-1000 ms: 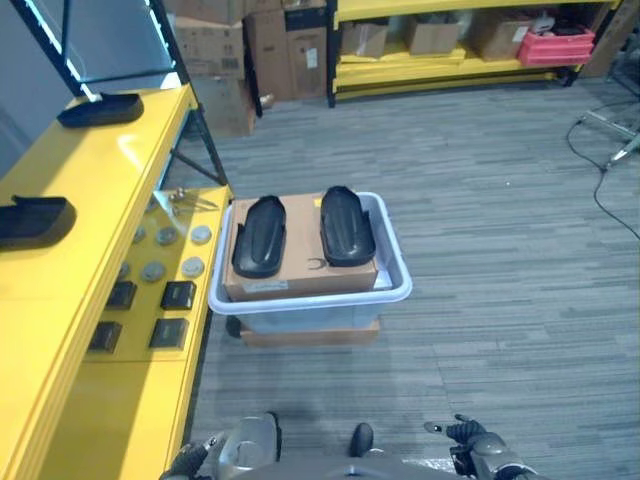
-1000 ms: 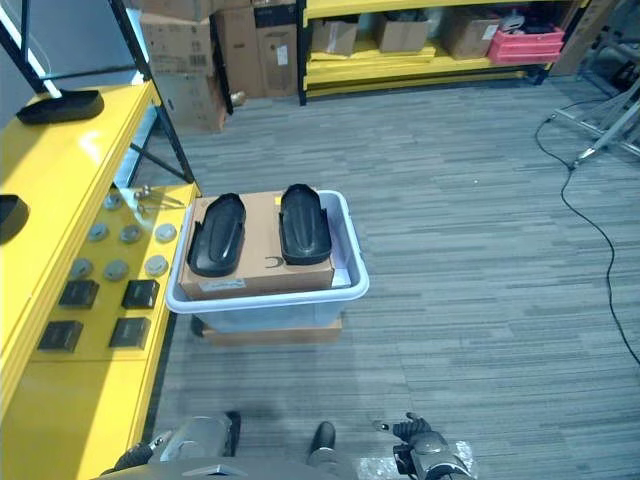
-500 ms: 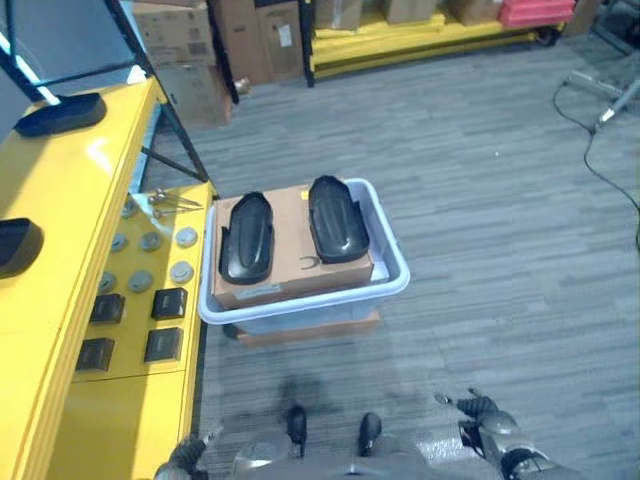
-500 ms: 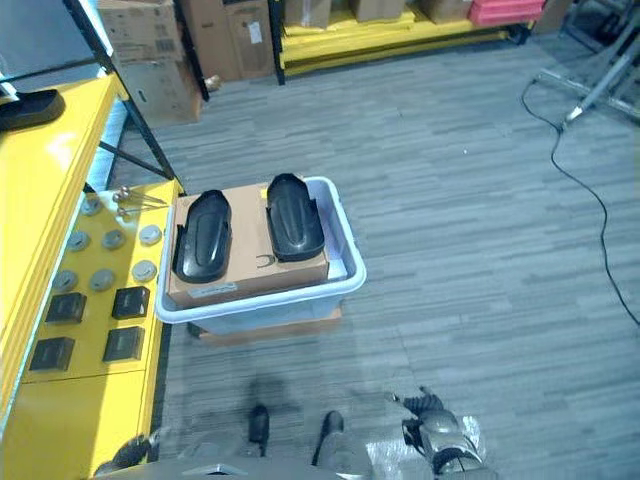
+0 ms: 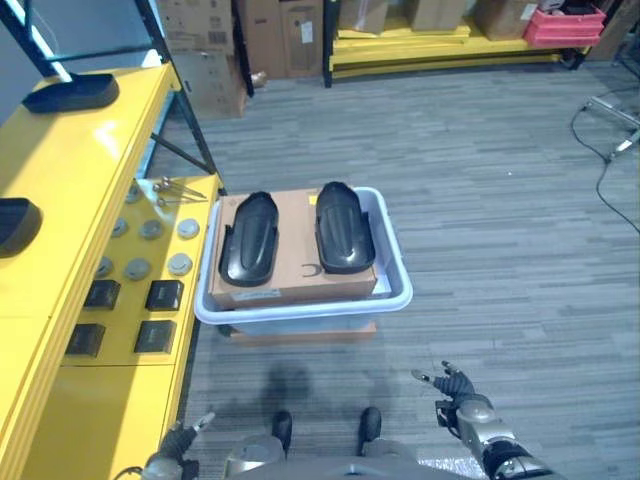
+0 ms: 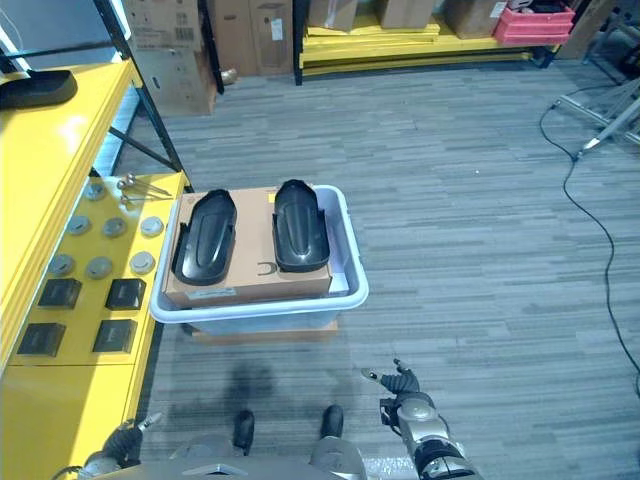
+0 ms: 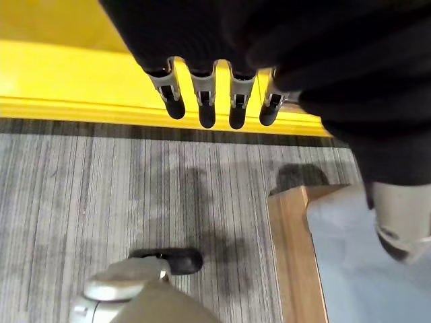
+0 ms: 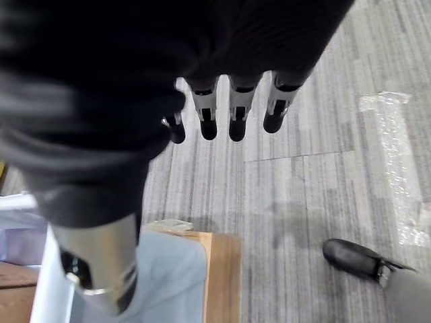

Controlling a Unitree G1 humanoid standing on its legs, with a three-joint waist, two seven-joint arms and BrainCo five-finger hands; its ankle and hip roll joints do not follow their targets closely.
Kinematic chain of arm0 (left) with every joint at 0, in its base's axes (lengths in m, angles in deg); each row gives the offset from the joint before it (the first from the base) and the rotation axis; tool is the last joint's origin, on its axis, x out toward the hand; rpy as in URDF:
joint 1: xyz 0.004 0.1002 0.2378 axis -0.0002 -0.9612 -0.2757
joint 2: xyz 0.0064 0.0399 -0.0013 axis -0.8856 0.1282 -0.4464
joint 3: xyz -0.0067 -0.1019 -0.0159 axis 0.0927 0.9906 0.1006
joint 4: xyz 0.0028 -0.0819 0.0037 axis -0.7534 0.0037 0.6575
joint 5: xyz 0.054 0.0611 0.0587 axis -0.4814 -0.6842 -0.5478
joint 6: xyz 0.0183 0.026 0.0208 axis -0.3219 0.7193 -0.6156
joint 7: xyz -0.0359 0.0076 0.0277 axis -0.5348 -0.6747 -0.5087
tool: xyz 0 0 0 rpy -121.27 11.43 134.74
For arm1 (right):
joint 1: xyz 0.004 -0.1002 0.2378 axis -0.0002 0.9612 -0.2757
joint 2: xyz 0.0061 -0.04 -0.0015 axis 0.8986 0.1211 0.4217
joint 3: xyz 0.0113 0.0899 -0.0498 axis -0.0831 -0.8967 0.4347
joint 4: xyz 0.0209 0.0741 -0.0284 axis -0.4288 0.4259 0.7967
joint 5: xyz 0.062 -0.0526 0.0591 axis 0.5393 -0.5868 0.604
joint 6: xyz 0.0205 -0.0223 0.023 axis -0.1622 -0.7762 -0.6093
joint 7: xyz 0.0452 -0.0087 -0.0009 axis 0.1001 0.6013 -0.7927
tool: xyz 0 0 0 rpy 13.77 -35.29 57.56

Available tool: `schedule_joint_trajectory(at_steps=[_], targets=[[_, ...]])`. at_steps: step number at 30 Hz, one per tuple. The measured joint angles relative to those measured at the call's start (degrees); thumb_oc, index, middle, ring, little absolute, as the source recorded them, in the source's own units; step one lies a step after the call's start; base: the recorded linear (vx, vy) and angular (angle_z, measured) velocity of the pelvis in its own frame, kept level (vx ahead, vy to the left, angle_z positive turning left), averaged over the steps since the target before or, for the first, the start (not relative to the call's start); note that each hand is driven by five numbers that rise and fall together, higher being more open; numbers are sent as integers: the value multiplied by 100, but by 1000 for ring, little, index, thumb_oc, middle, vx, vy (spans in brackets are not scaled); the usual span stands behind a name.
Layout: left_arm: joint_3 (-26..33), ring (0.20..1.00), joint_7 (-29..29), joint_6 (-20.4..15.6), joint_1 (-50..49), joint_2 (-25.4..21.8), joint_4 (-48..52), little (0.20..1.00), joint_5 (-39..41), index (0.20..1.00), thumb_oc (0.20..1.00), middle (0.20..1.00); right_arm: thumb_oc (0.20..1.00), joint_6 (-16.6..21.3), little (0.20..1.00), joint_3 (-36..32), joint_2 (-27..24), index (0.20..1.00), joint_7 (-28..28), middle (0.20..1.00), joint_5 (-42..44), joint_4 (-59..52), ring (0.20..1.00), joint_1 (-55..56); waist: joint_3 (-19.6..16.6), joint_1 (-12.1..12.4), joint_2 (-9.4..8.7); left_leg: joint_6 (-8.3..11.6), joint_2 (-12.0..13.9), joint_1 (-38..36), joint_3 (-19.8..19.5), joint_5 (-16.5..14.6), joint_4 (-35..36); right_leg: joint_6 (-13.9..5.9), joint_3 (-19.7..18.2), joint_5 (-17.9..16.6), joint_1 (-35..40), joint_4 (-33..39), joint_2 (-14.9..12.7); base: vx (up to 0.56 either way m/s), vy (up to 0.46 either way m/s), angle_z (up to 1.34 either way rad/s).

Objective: Move parts from the plastic box to the shelf.

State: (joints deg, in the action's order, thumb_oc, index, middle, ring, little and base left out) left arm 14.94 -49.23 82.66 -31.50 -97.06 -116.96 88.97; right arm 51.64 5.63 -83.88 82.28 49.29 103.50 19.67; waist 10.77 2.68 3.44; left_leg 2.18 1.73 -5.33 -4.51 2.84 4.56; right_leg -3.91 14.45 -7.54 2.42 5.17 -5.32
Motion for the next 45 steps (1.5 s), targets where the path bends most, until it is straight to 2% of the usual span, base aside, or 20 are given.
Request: schedule_joint_trajectory(at_steps=[3,4,5,8,10,12,14,18,20,25,27,29,31,35,37,39,41,43,45], targets=[[-81,1000,-8,1,49,111,4,1000,-1,1000,1000,1000,1000,55,1000,-4,-13,1000,29,1000,67,6,1000,-82,-27,-4,-13,102,125,-8,-9,-6,0,25,22,74,13,0,126,25,-53,1],[-109,1000,-5,3,-252,104,-16,1000,-9,1000,1000,1000,1000,51,1000,117,21,1000,28,1000,169,178,1000,277,-328,14,33,100,220,12,130,-80,15,107,2,102,-20,0,193,74,-14,-3],[-109,1000,-5,3,-252,104,-16,1000,-8,1000,1000,1000,1000,51,1000,117,21,1000,28,1000,169,178,1000,276,-328,14,33,107,220,11,130,-75,4,103,4,100,-20,0,193,96,7,0],[-88,1000,-133,88,31,-141,-172,1000,-175,1000,1000,1000,1000,-134,1000,-152,-71,1000,-94,1000,151,1045,1000,27,-339,-71,44,157,304,30,557,-113,38,127,23,121,-7,-3,144,103,13,10],[29,1000,-122,90,158,-484,-163,1000,-172,1000,1000,1000,1000,-252,1000,-249,-264,1000,-92,1000,150,1124,1000,111,-352,-134,63,155,291,34,709,-110,39,91,20,113,-17,-2,89,101,16,-2],[36,1000,-122,91,146,-609,-167,1000,-166,1000,1000,1000,1000,-260,1000,-253,-311,1000,-82,1000,147,1108,1000,128,-360,-205,75,138,264,20,747,-118,39,74,15,112,-10,-2,59,100,15,-7],[146,1000,-125,91,110,-611,-107,1000,-145,1000,1000,1000,1000,-311,1000,-252,-318,1000,-1,1000,105,782,1000,168,-366,-316,84,82,235,10,765,-108,39,10,5,75,-12,-1,33,69,24,-4],[141,1000,-128,61,111,-481,161,1000,-145,1000,1000,1000,1000,-300,1000,-237,-397,1000,144,1000,87,-222,1000,158,-359,-335,135,108,202,32,764,-87,38,20,20,59,-24,0,-2,16,12,1],[138,1000,-123,7,103,-328,285,1000,-146,1000,1000,1000,1000,-153,1000,-233,-682,1000,307,1000,-140,-1107,1000,75,-315,-306,215,97,162,53,756,-79,38,-4,29,51,-36,0,-42,-14,6,4],[53,1000,-39,-39,-28,-261,279,1000,-141,1000,1000,1000,1000,50,1000,-262,-1126,1000,650,1000,-240,-1661,1000,-574,-256,-173,252,100,161,313,682,-24,38,1,92,22,-251,-1,-44,-20,-5,8],[2,1000,-21,-44,-13,-249,281,1000,-69,1000,1000,1000,1000,74,1000,-214,-1187,1000,667,1000,-284,-1708,1000,-891,-102,-187,223,107,162,396,592,42,36,12,201,13,-301,-1,-46,-78,-24,22],[-64,1000,6,-90,22,-245,292,1000,-43,1000,1000,1000,1000,93,1000,-128,-1205,1000,717,1000,-287,-1669,1000,-1313,23,-71,179,117,162,625,581,130,4,32,214,-59,-522,-1,-45,-96,-17,9],[-259,1000,9,-121,250,-246,297,1000,-43,1000,1000,1000,1000,155,1000,66,-1275,1000,869,1000,-283,-1474,1000,-2169,441,15,157,132,154,926,468,301,3,68,295,-200,-784,-16,-50,-150,-42,19],[-520,1000,126,-223,593,-257,282,1000,66,1000,1000,1000,1000,214,1000,845,-1378,1000,1033,1000,-188,-441,1000,-3954,959,209,109,220,192,1635,278,461,4,40,487,-312,-1376,-32,-25,-92,-55,24],[-621,1000,202,-242,655,-266,461,1000,136,1000,1000,1000,1000,218,1000,766,-1465,1000,1115,1000,-60,-394,1000,-4215,1258,474,85,226,280,1849,258,609,1,92,656,-323,-1479,-21,22,-49,-44,52],[-744,1000,223,-245,678,-261,529,1000,181,1000,1000,1000,1000,248,1000,751,-1485,1000,1142,1000,-11,-318,1000,-4510,1515,607,73,243,267,1929,176,681,1,93,700,-323,-1505,-39,23,-18,-50,24],[-776,1000,260,-297,674,-292,555,1000,216,1000,1000,1000,1000,286,1000,788,-1540,1000,1184,1000,8,-68,1000,-4893,1603,756,59,204,248,2075,116,729,1,91,768,-321,-1615,-39,4,-9,-24,14],[-777,1000,272,-329,702,-295,609,1000,299,1000,1000,1000,1000,303,1000,792,-1666,1000,1322,1000,129,88,1000,-5231,1721,787,64,205,226,2114,106,764,-2,174,811,-384,-1636,-41,-11,10,2,14],[-841,1000,282,-346,697,-295,630,1000,302,1000,1000,1000,1000,305,1000,778,-1679,1000,1518,1000,215,129,1000,-5448,1725,850,68,201,169,2102,92,762,-3,149,814,-361,-1616,-41,-65,12,18,10]])
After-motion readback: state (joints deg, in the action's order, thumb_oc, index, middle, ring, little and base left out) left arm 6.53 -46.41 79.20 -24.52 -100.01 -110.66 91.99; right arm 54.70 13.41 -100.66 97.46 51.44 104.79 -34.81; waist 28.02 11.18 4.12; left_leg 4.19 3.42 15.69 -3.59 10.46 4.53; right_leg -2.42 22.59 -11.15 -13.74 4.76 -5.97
